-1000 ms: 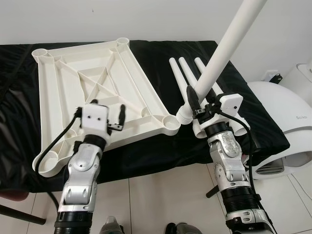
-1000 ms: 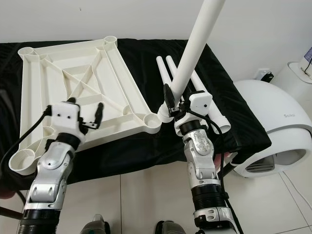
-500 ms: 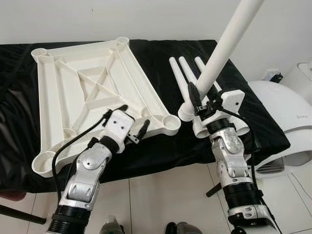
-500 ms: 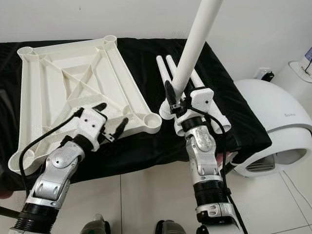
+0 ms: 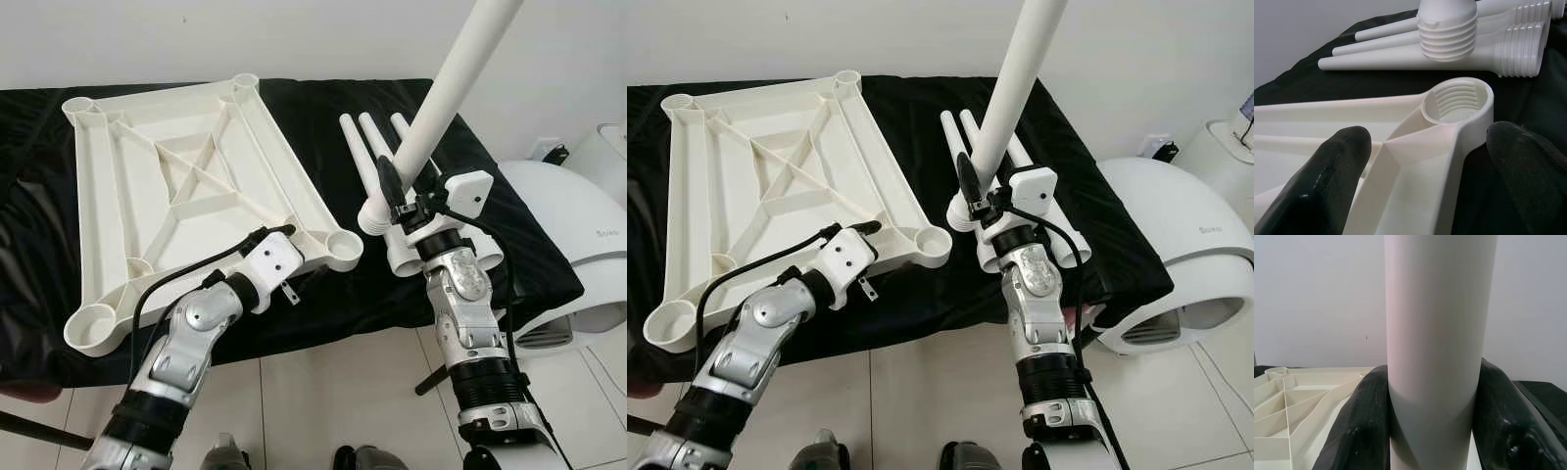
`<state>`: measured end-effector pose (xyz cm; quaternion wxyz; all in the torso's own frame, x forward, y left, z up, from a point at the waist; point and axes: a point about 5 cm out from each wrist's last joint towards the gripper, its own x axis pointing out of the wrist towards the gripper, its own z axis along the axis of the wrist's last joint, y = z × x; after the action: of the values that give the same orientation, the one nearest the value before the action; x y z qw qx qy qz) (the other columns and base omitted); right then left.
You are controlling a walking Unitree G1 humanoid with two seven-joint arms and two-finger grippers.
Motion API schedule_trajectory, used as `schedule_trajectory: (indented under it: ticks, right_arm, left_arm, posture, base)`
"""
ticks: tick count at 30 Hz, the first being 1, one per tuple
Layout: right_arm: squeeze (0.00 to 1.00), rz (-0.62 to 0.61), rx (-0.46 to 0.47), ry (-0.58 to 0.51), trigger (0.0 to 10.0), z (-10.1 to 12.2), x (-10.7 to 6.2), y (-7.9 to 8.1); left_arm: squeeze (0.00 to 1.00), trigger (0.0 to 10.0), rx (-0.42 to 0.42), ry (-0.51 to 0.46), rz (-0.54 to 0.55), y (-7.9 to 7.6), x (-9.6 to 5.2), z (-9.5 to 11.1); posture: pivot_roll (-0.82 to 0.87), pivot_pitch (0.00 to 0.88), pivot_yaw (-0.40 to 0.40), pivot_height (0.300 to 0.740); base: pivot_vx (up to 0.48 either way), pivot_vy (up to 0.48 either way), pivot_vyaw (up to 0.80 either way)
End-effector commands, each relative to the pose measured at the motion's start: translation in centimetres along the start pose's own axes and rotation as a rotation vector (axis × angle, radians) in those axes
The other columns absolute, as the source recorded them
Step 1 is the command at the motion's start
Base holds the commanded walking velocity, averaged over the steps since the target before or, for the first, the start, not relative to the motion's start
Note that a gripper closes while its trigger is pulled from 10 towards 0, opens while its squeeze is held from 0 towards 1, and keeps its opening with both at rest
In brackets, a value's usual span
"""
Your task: Building children table
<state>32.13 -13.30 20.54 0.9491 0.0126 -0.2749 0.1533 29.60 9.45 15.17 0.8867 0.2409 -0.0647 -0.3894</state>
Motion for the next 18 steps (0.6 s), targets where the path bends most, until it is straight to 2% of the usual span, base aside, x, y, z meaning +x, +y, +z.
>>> schedule_trajectory:
  ticks: [1, 4, 7, 11, 18]
  right_arm:
    - [0.0, -0.003, -0.018, -0.022, 10.0, 0.4, 0.2, -0.3]
    - [0.0, -0.003, -0.024, -0.027, 10.0, 0.5, 0.2, -0.4]
    - [0.0, -0.003, -0.025, -0.027, 10.0, 0.5, 0.2, -0.4]
    - [0.0, -0.006, -0.032, -0.028, 10.0, 0.6, 0.1, -0.5]
    - [0.0, -0.005, -0.034, -0.026, 10.0, 0.6, 0.0, -0.5]
  left_arm:
    - [0.0, 10.0, 0.026, 0.059, -0.06, -0.3, 0.3, -0.7]
    - [0.0, 10.0, 0.043, 0.114, -0.104, -0.3, 0.2, -1.4]
    - [0.0, 10.0, 0.044, 0.118, -0.108, -0.2, 0.2, -1.5]
    - [0.0, 10.0, 0.008, 0.141, -0.186, -0.8, -0.3, -1.9]
    - [0.0, 10.0, -0.031, 0.143, -0.205, -0.7, -0.5, -2.1]
  posture:
    - [0.05, 0.112, -0.025, 0.74]
    - [0.04, 0.11, -0.02, 0.74]
    - [0.04, 0.11, -0.02, 0.74]
    - [0.04, 0.11, -0.013, 0.74]
    - [0.04, 0.11, -0.01, 0.74]
  base:
    - [0.0, 0.0, 0.0]
    - [0.0, 0.0, 0.0]
    - [0.0, 0.0, 0.0]
    - [0.0, 0.0, 0.0]
    - [0.0, 0.0, 0.0]
